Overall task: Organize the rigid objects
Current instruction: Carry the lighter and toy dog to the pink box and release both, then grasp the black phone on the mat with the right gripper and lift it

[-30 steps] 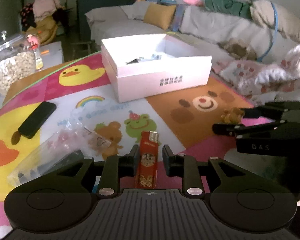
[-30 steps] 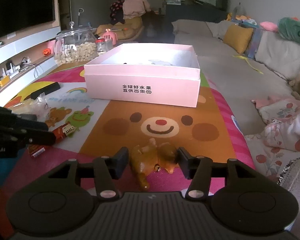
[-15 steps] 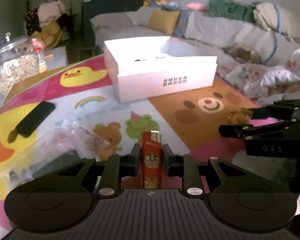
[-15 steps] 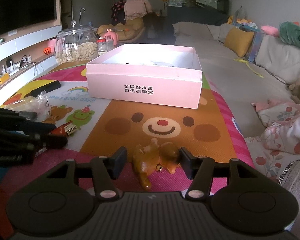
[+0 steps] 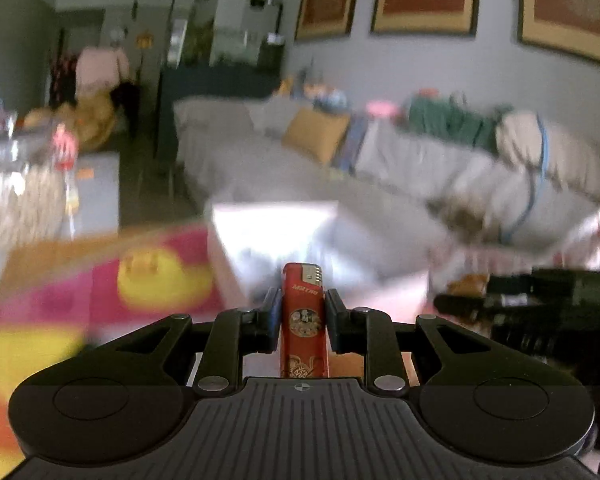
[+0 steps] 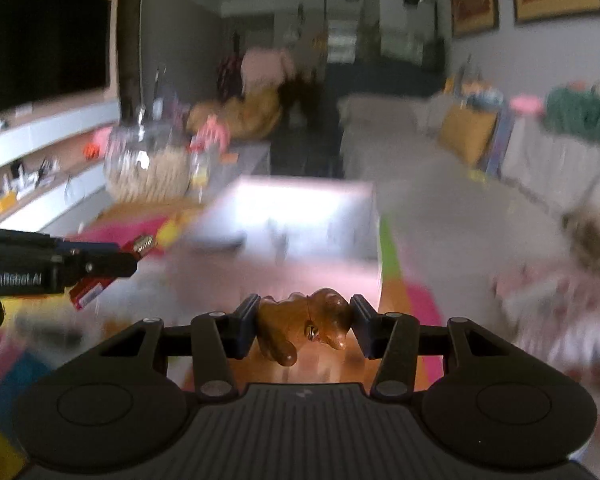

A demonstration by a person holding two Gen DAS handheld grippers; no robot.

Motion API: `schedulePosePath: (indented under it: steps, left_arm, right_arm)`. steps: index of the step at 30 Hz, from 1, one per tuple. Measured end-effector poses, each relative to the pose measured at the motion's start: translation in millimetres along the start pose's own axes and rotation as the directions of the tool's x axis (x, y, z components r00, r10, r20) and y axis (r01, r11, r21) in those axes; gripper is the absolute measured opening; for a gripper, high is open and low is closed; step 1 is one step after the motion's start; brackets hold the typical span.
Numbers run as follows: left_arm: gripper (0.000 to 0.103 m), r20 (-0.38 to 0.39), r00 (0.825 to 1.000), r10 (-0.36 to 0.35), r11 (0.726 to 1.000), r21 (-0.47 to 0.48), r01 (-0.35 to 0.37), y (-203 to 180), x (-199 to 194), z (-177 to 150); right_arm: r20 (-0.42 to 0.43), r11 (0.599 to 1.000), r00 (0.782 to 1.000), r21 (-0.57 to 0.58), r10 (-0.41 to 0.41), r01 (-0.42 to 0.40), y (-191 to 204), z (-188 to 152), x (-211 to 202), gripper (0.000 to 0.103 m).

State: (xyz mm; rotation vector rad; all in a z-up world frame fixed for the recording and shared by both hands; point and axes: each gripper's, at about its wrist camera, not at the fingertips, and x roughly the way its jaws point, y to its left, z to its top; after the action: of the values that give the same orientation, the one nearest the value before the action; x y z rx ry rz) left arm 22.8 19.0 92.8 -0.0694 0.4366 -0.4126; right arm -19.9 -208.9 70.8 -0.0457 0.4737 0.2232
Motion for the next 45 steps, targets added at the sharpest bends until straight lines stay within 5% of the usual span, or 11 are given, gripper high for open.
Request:
schedulePosePath:
  steps: [4, 10, 16, 25, 30, 35, 37, 40, 42, 45]
  left_arm:
    - [0.027, 0.055, 0.997, -0.049, 0.999, -0.019, 0.050, 7, 46, 53]
    - [0.027, -0.039, 0.999, -0.027, 0.996, -0.084, 0.023, 23, 98, 74]
    - [0.027, -0.035, 0.999, 0.036, 0.987, -0.157, -0.041, 74, 46, 28]
    - [0.027, -0.110, 0.975, 0.192, 0.947, -0.239, -0.213, 139, -54, -58]
    - [0.027, -0.085, 0.950, 0.302, 0.862, -0.402, -0.310, 179, -79, -74]
    - [0.027, -0.058, 0.942, 0.330, 0.820, -0.477, -0.317, 193, -95, -85]
    - [0.027, -0.078, 0.946, 0.315, 0.828, -0.465, -0.314, 190, -95, -89]
    - [0.027, -0.071, 0.970, 0.232, 0.876, -0.419, -0.240, 175, -94, -93]
    - [0.027, -0.041, 0.983, 0.178, 0.902, -0.394, -0.179, 165, -95, -95]
    - [0.027, -0.012, 0.980, 0.198, 0.903, -0.387, -0.187, 156, -100, -100]
  right_arm:
    - [0.068, 0.999, 0.997, -0.018, -0.038, 0.039, -1, 46, 27, 0.048]
    - [0.081, 0.995, 0.992, -0.001, -0.097, 0.097, -17, 85, 62, 0.065]
    - [0.025, 0.997, 0.997, -0.006, -0.079, 0.079, -16, 41, 51, 0.072]
    - [-0.080, 0.986, 0.990, -0.112, 0.116, -0.124, 49, 12, 45, 0.072]
    - [-0.164, 0.939, 0.939, -0.116, 0.302, -0.323, 105, 12, 47, 0.074]
    - [-0.197, 0.833, 0.873, -0.265, 0.447, -0.486, 173, -4, 37, 0.075]
    - [-0.209, 0.794, 0.865, -0.342, 0.457, -0.502, 198, -9, 38, 0.075]
    - [-0.219, 0.775, 0.875, -0.407, 0.432, -0.484, 220, -5, 48, 0.075]
    - [-0.235, 0.799, 0.877, -0.364, 0.419, -0.479, 220, 11, 67, 0.075]
    - [-0.290, 0.865, 0.876, -0.219, 0.384, -0.452, 210, 35, 105, 0.075]
